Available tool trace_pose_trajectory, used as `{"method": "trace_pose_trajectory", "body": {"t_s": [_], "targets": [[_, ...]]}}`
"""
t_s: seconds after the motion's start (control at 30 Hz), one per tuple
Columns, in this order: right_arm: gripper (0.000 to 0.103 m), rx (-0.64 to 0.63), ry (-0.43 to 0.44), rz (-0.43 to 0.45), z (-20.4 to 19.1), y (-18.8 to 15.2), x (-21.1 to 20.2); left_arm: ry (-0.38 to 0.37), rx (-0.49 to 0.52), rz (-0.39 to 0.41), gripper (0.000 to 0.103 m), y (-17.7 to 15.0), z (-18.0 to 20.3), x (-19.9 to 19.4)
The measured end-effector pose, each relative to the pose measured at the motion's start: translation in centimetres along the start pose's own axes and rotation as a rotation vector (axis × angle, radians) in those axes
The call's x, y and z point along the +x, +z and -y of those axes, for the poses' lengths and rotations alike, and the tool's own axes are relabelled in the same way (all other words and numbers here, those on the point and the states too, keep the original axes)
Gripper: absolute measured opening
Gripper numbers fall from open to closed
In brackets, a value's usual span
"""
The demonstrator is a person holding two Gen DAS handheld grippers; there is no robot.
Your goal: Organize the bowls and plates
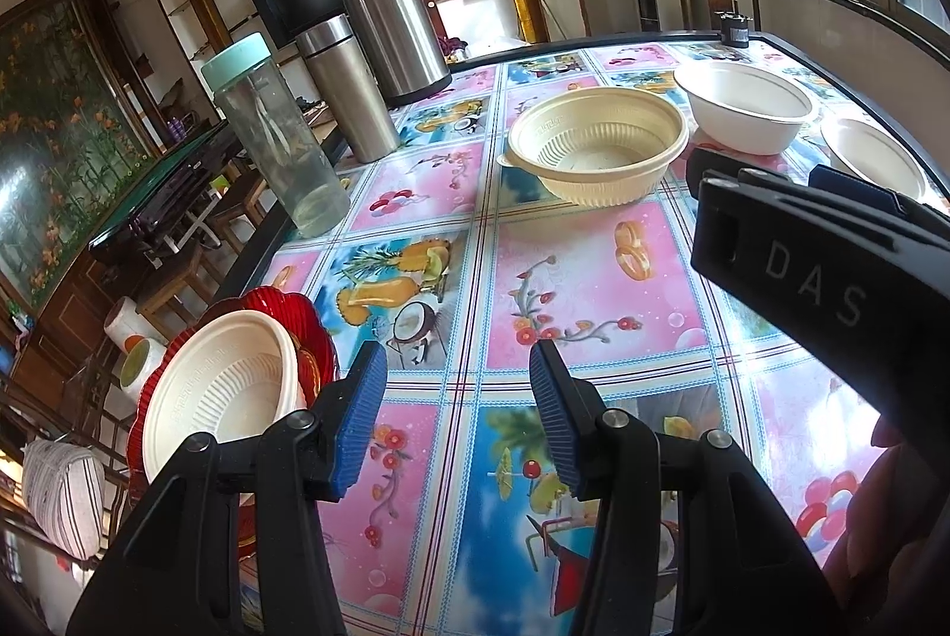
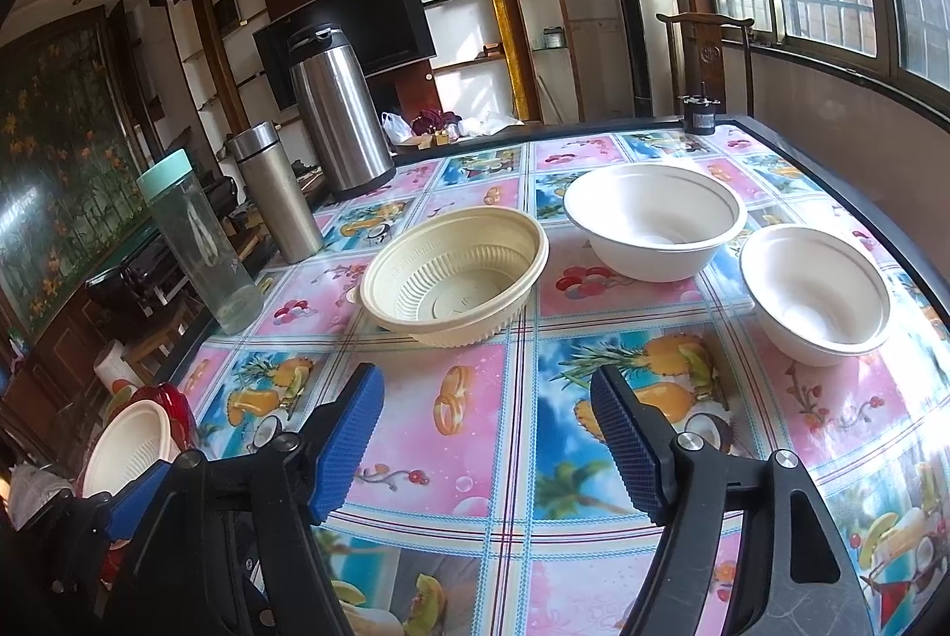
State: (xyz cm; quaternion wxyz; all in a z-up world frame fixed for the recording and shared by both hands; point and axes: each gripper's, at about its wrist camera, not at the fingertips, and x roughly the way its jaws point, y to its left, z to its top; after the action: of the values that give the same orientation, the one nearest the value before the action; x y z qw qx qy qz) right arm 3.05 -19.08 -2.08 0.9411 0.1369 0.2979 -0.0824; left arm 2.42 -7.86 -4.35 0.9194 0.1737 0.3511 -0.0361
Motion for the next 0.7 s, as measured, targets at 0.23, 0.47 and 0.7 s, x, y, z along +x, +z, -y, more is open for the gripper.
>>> {"method": "trace_pose_trajectory", "body": {"t_s": [0.23,0.47,0.7], "targets": [[0.075,-0.001,-0.001,-0.001,0.03,-0.05,0.04,-0.005,-0.002,-0.004,0.049,-0.07,0.08,-0.01],[0.075,-0.002,-0.001,-0.004,0.09,-0.12,0.1,-0.008,-0.001,-0.008,0.049,-0.18,0.01,0.25],[0.075,-0.003,-0.003,-0.007,0.15,-0.2,0.21,-0.007,-0.003,-0.011,0.049,-0.32,-0.07,0.44]]}}
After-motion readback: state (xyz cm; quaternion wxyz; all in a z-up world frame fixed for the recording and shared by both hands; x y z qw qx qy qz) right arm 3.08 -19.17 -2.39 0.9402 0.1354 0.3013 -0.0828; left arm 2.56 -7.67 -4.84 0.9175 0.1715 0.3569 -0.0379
